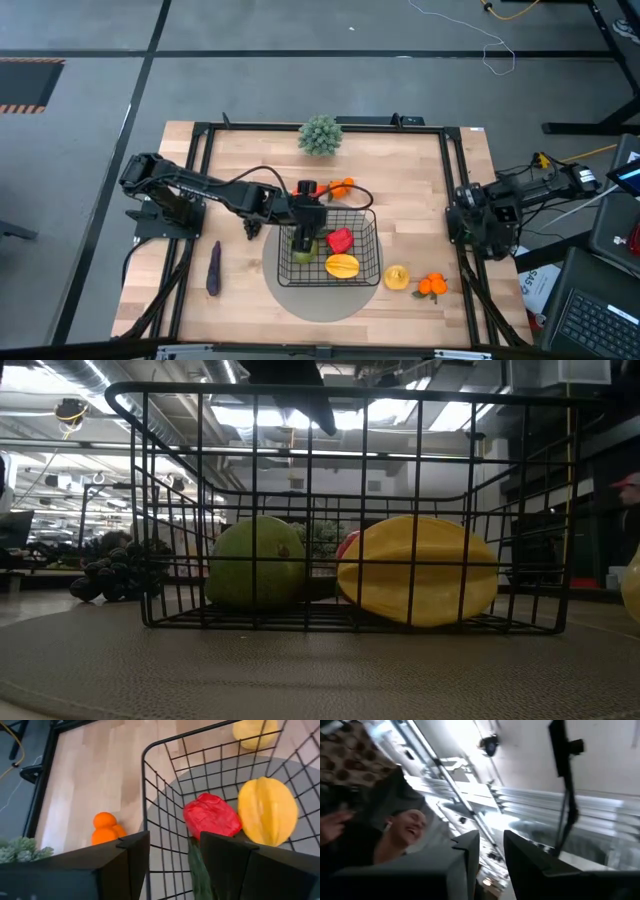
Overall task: Build produce basket
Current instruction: Put the yellow pear into the black wire basket
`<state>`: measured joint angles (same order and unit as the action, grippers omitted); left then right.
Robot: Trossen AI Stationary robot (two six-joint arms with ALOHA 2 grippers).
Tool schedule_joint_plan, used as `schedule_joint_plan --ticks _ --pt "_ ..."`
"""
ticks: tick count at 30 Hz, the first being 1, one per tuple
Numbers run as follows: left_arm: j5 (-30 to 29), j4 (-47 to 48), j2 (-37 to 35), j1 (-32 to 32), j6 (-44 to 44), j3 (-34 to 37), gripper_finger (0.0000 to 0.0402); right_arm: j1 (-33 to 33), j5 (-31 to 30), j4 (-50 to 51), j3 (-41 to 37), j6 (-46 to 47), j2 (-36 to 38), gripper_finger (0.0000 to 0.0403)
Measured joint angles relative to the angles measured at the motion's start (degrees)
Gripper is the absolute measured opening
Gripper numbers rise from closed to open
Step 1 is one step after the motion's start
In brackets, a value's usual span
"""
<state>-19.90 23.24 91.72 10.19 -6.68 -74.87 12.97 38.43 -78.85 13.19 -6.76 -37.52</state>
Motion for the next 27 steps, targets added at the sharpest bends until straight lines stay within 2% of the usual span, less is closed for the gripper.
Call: schedule_joint_plan --ticks 5,8,9,11,12,13,16,18,23,27 --pt "-1.67 -0.15 0.0 -0.96 -0.07 0.0 0.0159 0.01 -11.33 -0.14 0.0 -4.99 0.04 0.0097" --pt "-2.1 -0.15 0.0 -1.89 0.0 0.0 0.0159 0.02 -24.19 -0.24 0.0 -10.03 0.07 0.0097" --pt "-2.16 -0.15 0.0 -2.2 0.13 0.0 0.0159 0.02 -30.34 -0.14 0.18 -9.71 0.2 0.0097" --pt "-2.34 -0.15 0.0 -2.53 0.35 0.0 0.0159 0.0 -41.9 2.43 1.57 -2.09 0.18 0.0097" --pt "-2.61 -0.14 0.0 -2.59 0.44 0.0 0.0159 -0.05 -43.8 5.89 2.58 3.01 0.28 0.0097" --pt "-2.93 -0.11 0.0 -2.59 0.7 0.0 0.0159 -0.04 -42.41 10.38 4.1 7.67 0.27 0.0097" --pt "-3.19 0.24 0.0 -2.01 2.35 0.0 0.0159 0.62 -26.79 26.88 11.61 20.25 -0.24 0.0097" --pt "-3.19 0.27 0.0 -1.52 2.48 0.0 0.0159 1.92 -20.59 38.33 18.44 24.97 -1.1 0.0097" --pt "-3.19 0.59 0.0 -0.43 2.03 0.0 0.0159 5.85 -18.91 66.78 34.09 25.0 -5.58 0.0097" --pt "-3.24 1.44 0.0 0.03 2.05 -0.02 0.0159 8.45 -20.59 91.66 43.67 30.45 -9.48 0.0097"
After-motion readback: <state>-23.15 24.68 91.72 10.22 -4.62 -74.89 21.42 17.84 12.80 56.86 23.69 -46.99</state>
